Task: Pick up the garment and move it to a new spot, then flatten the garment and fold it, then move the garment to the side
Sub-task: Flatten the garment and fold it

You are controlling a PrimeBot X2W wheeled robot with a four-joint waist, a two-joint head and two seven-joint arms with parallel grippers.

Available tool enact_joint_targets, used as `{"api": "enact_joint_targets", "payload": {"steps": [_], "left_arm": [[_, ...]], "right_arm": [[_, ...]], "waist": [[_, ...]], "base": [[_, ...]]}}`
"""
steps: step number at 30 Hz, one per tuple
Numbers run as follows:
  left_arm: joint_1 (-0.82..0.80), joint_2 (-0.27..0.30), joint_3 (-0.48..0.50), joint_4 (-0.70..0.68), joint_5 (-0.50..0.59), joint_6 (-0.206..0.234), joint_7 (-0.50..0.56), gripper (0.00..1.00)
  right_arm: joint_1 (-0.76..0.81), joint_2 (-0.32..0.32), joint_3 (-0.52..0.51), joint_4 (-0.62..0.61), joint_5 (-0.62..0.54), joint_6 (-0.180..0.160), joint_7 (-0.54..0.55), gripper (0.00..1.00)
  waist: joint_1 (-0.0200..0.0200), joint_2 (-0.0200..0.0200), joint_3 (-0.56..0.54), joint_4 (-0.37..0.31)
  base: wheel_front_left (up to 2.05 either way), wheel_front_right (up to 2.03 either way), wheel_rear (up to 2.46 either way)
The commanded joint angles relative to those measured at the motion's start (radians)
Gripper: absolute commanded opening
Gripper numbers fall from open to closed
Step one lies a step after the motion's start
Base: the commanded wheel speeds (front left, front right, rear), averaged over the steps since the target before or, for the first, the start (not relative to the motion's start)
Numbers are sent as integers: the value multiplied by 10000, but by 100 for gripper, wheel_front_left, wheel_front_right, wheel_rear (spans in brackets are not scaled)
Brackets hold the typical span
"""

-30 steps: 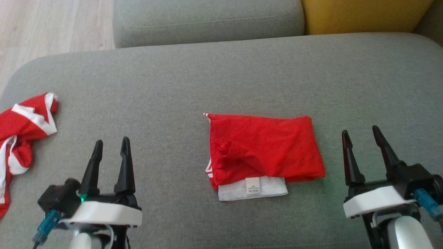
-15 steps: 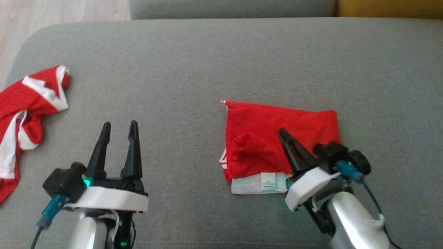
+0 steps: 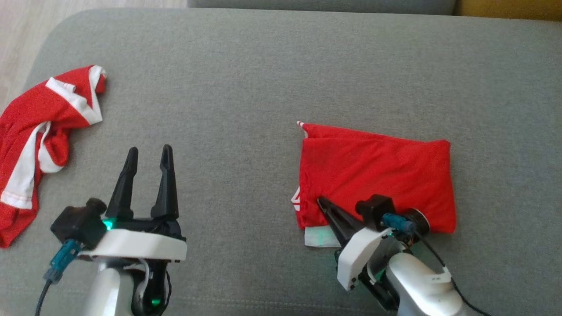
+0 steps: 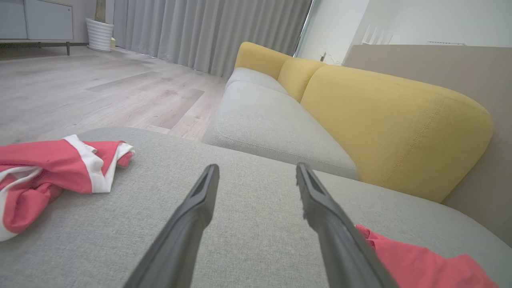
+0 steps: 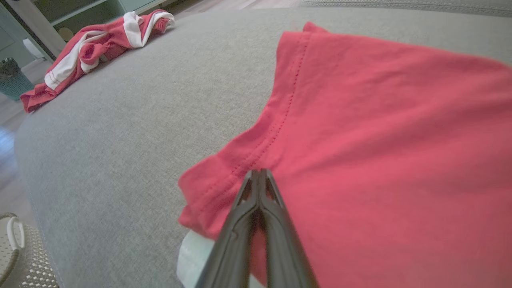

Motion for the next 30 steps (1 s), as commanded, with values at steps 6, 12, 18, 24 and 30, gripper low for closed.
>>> {"api": "enact_joint_targets", "payload": {"steps": [6,12,18,24,30], "left_arm": [[-305,66,403,-364,46,-32,-122,100],[-206,66,411,-481,85,-49,-122,100],[-130,66,336,-510,132,-61,-122,100],[-2,66,305,-559,80,42,-122,100],[236,66,379,-489,112,117,-122,100]], "right_arm": [[-673,70,-503,-187,121,67,-722,0],[-495,-118,-2289,-1061,-541,67,-1138,0],[207,-478,-3816,-2522,-1240,67,-1091,0],[1346,-513,-5267,-4165,-1796,67,-766,0],[2273,-215,-5898,-5088,-1933,67,-652,100]], "waist": [[0,0,-323,-565],[0,0,-640,-1149],[0,0,-852,-1542],[0,0,-918,-1795],[0,0,-842,-1907]], "base": [[0,0,0],[0,0,0],[0,0,0],[0,0,0],[0,0,0]]}}
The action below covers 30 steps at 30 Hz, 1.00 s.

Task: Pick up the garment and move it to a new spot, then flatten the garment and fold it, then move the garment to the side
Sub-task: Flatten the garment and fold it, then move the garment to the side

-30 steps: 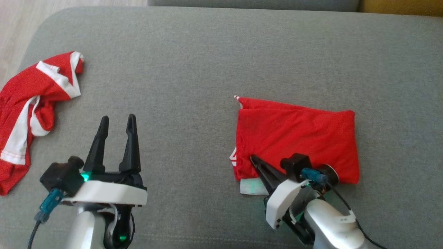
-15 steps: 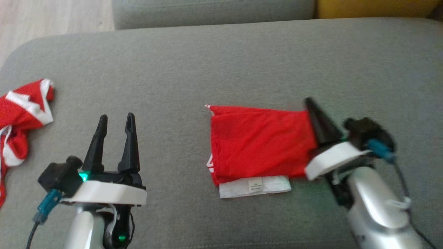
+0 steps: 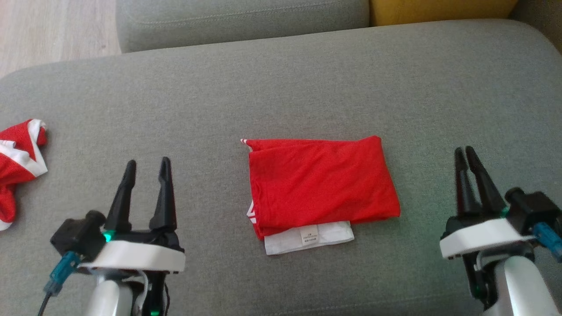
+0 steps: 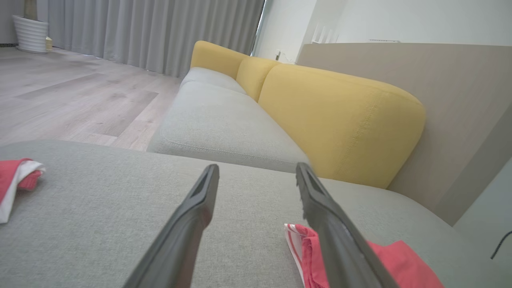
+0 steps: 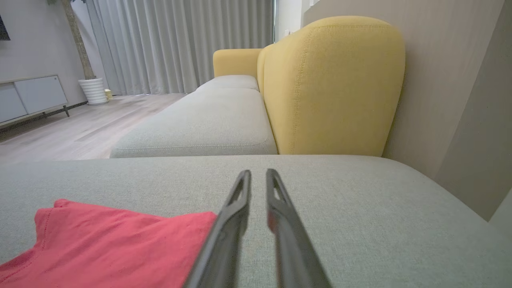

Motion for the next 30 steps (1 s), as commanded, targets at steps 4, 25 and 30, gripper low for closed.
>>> {"api": "enact_joint_targets", "payload": {"steps": [4,25,30], "left_arm": [[-79,68,458,-163,30,149,-122,100],[-507,68,294,-59,149,-15,-122,100],[-642,68,218,-19,143,-46,-122,100]], "right_arm": [[112,146,90,-551,-171,67,-89,100],[-262,287,1095,602,1080,67,908,100],[-647,288,1142,1579,1576,67,1280,100]], "waist": [[0,0,-3,1],[0,0,601,338],[0,0,818,512]], "base": [[0,0,0],[0,0,0],[0,0,0]]}}
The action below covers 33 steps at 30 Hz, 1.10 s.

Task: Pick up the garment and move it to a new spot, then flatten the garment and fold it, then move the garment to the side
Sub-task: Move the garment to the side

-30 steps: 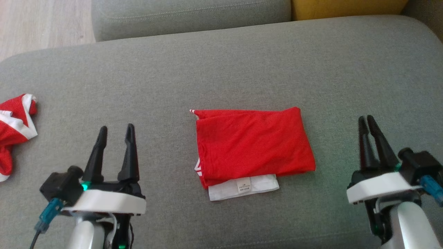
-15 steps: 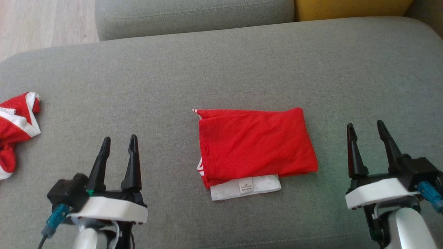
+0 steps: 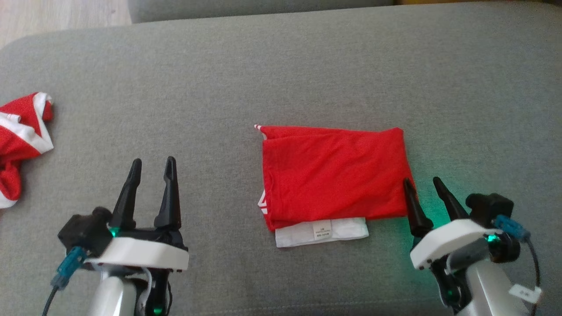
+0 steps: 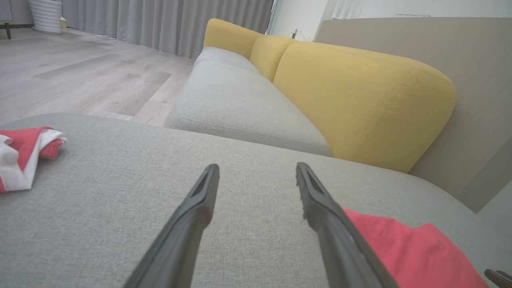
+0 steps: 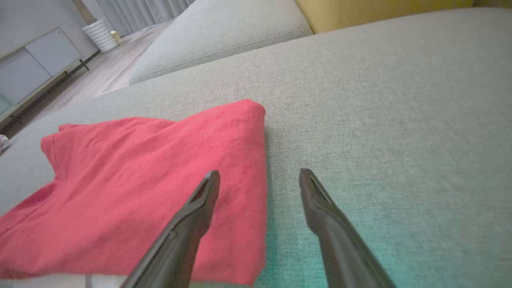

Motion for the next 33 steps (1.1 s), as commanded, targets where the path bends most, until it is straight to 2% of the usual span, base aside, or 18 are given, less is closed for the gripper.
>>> {"api": "enact_joint_targets", "payload": {"steps": [1,5,14,15,16,20,21,24,29,33], "left_arm": [[-488,64,263,-308,-15,-18,-122,100],[-579,64,265,-262,43,-60,-122,100],[-792,64,371,-276,173,-173,-122,100],[-808,64,384,-285,182,-180,-122,100],[-825,64,397,-296,192,-186,-122,100],[-906,64,419,-333,220,-201,-122,100],[-940,64,440,-358,203,-206,-122,100],[-974,64,446,-374,169,-215,-122,100],[-1085,64,487,-456,226,-245,-122,100],[-1258,64,515,-555,335,-315,-122,100]], "right_arm": [[-410,-18,248,-275,154,67,-33,100],[-832,-18,508,338,995,67,1,100],[-1647,-17,1129,1757,1283,67,-228,100],[-1740,-17,1276,1888,1163,67,-232,57],[-1841,-17,1415,1987,950,67,-278,0],[-2207,-20,1472,2142,-189,67,-523,0],[-2415,-172,1318,2002,-790,67,-702,0],[-2702,-660,1280,1625,-1358,67,-834,0],[-3304,-1940,1552,981,-1645,67,-471,0],[-3814,-3364,1548,852,-1576,67,-61,0]], "waist": [[0,0,70,70],[0,0,278,174],[0,0,597,294],[0,0,625,288],[0,0,653,277],[0,0,745,199],[0,0,780,116],[0,0,813,-2],[0,0,1033,-251],[0,0,1355,-387]], "base": [[0,0,0],[0,0,0],[0,0,0],[0,0,0],[0,0,0],[0,0,0],[0,0,0],[0,0,0],[0,0,0],[0,0,0]]}}
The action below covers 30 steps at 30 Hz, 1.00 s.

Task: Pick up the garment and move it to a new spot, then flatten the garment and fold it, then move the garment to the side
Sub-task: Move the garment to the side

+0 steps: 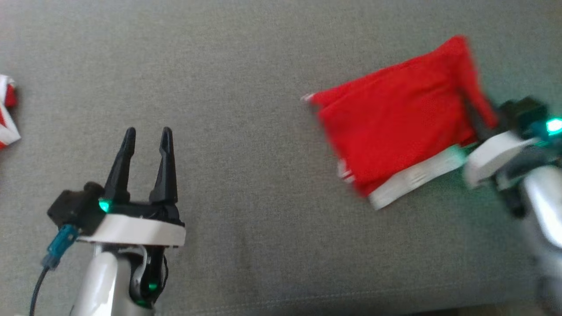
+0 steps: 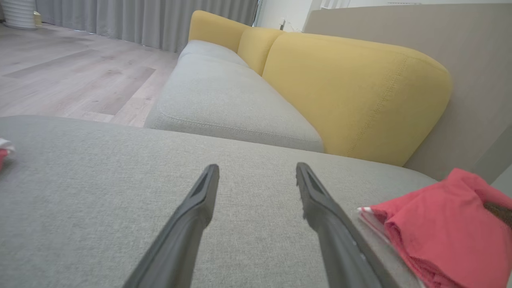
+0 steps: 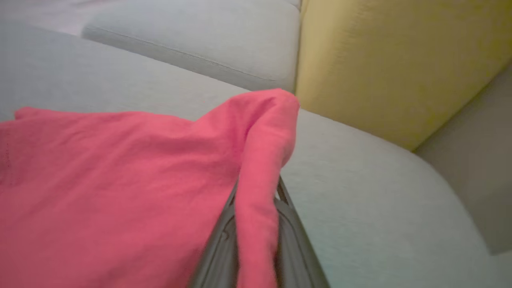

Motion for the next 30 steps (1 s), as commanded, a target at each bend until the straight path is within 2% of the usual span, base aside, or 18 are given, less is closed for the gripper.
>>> {"api": "enact_joint_targets", "payload": {"steps": [1,4,6,8,18,19,20,23,30], "left_arm": [[-463,66,369,-395,119,-48,-120,100],[-579,66,415,-440,192,-108,-120,100],[-593,66,441,-431,208,-138,-120,100],[-555,66,406,-409,280,-182,-120,100],[-501,66,386,-408,166,-258,-120,100],[-494,66,399,-407,182,-262,-120,100],[-491,66,416,-402,197,-266,-120,100],[-472,66,454,-354,212,-276,-120,100],[-342,66,476,-223,80,-279,-120,100]], "right_arm": [[-320,-689,-89,-266,89,65,87,0],[-602,-1379,-654,-109,326,65,310,0],[-752,-1619,-1219,50,275,65,529,0],[-878,-1544,-1916,180,284,65,781,0],[-675,-705,-3105,-185,-495,65,887,0],[-641,-637,-3212,-249,-579,65,882,84],[-611,-555,-3289,-308,-609,65,883,100],[-578,-171,-3481,-515,-20,65,979,100],[-416,12,-3094,-1618,-55,65,888,100]], "waist": [[0,0,233,-77],[0,0,457,-130],[0,0,545,-181],[0,0,625,-271],[0,0,611,-348],[0,0,602,-355],[0,0,587,-361],[0,0,486,-356],[0,0,-112,-304]], "base": [[0,0,0],[0,0,0],[0,0,0],[0,0,0],[0,0,0],[0,0,0],[0,0,0],[0,0,0],[0,0,0]]}}
